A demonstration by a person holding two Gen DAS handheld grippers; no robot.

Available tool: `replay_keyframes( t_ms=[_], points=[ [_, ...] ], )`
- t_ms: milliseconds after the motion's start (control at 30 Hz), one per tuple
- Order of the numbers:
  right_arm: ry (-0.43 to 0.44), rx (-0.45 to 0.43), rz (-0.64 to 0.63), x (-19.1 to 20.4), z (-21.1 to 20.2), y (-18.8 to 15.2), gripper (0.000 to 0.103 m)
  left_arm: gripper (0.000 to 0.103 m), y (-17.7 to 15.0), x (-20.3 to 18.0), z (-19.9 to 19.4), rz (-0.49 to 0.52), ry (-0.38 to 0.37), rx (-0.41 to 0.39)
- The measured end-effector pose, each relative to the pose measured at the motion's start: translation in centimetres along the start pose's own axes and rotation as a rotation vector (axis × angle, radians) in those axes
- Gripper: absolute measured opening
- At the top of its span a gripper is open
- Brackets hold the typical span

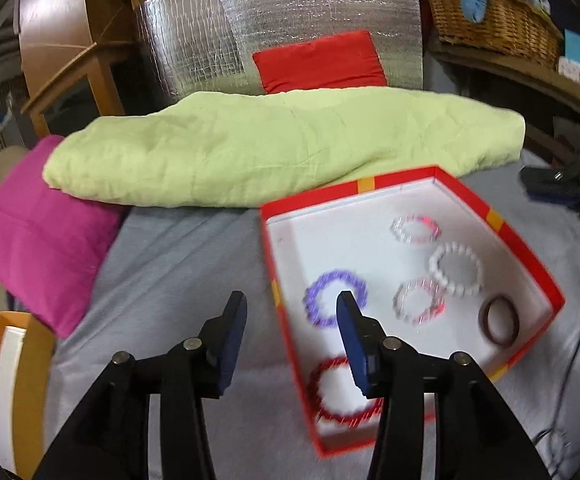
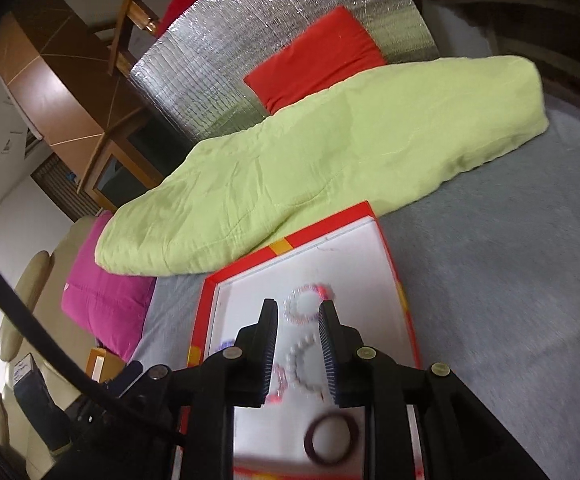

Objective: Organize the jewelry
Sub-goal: 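Withdraw both tools from the box toward the silver bangle and black hair tie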

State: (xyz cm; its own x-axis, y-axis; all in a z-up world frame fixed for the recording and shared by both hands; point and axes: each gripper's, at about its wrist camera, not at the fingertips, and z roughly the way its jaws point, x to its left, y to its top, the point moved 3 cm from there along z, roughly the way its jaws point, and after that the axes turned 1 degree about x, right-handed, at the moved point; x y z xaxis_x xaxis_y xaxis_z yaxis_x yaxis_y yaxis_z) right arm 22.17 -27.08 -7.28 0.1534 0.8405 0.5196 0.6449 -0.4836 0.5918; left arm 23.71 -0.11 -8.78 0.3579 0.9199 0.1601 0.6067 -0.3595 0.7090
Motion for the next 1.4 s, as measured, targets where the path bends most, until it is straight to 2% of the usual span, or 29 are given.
replay_keyframes(
  t_ms=[167, 333, 433, 467, 533, 600, 700, 800, 900, 1100, 1233, 1333, 1400],
  points=[
    [0.014, -0.022, 0.007, -0.5, -3.7, -2.2, 0.024, 0.048, -2.3, 0.8, -1.8, -0.061, -0.029, 0.025],
    [0.103, -0.130, 0.041, -1.0, -8.4, -3.4, 0.024, 0.048, -5.2, 0.3, -4.4, -0.088, -0.048, 0.037],
    [0.112, -0.164, 0.048, -1.1, -9.2, -3.4, 0.024, 0.049, -7.2, -1.6, -6.4, -0.075, -0.145, 0.032],
    [0.110, -0.164, 0.053, -1.2, -9.2, -3.3, 0.024, 0.050, -8.1, -2.8, -7.2, -0.044, -0.194, 0.030],
    [0.117, -0.153, 0.073, -1.4, -8.9, -3.3, 0.024, 0.050, -9.3, -4.7, -8.4, 0.037, -0.235, 0.025],
    [0.120, -0.155, 0.079, -1.4, -8.8, -3.1, 0.024, 0.050, -9.9, -5.5, -8.7, 0.078, -0.230, 0.027],
    [0.149, -0.169, 0.076, -1.3, -9.1, -3.0, 0.024, 0.050, -10.2, -5.2, -8.3, 0.057, -0.229, 0.050],
    [0.198, -0.228, 0.071, -0.9, -9.8, -2.0, 0.024, 0.050, -10.2, -4.7, -7.8, 0.023, -0.225, 0.070],
    [0.223, -0.314, 0.069, -0.5, -10.6, -0.4, 0.024, 0.050, -10.5, -5.0, -7.4, 0.034, -0.216, 0.083],
    [0.244, -0.596, 0.050, 0.0, -14.6, 3.5, 0.024, 0.050, -10.6, -5.2, -6.7, 0.059, -0.202, 0.090],
    [0.188, -0.760, 0.051, -0.8, -17.2, 5.5, 0.024, 0.051, -10.2, -5.0, -6.2, 0.047, -0.193, 0.089],
    [0.130, -0.729, 0.057, -1.9, -17.2, 6.3, 0.024, 0.051, -9.8, -4.9, -5.9, 0.059, -0.178, 0.080],
    [0.099, -0.662, 0.054, -2.6, -16.7, 5.9, 0.024, 0.051, -9.6, -4.5, -5.8, 0.055, -0.175, 0.080]
  ],
)
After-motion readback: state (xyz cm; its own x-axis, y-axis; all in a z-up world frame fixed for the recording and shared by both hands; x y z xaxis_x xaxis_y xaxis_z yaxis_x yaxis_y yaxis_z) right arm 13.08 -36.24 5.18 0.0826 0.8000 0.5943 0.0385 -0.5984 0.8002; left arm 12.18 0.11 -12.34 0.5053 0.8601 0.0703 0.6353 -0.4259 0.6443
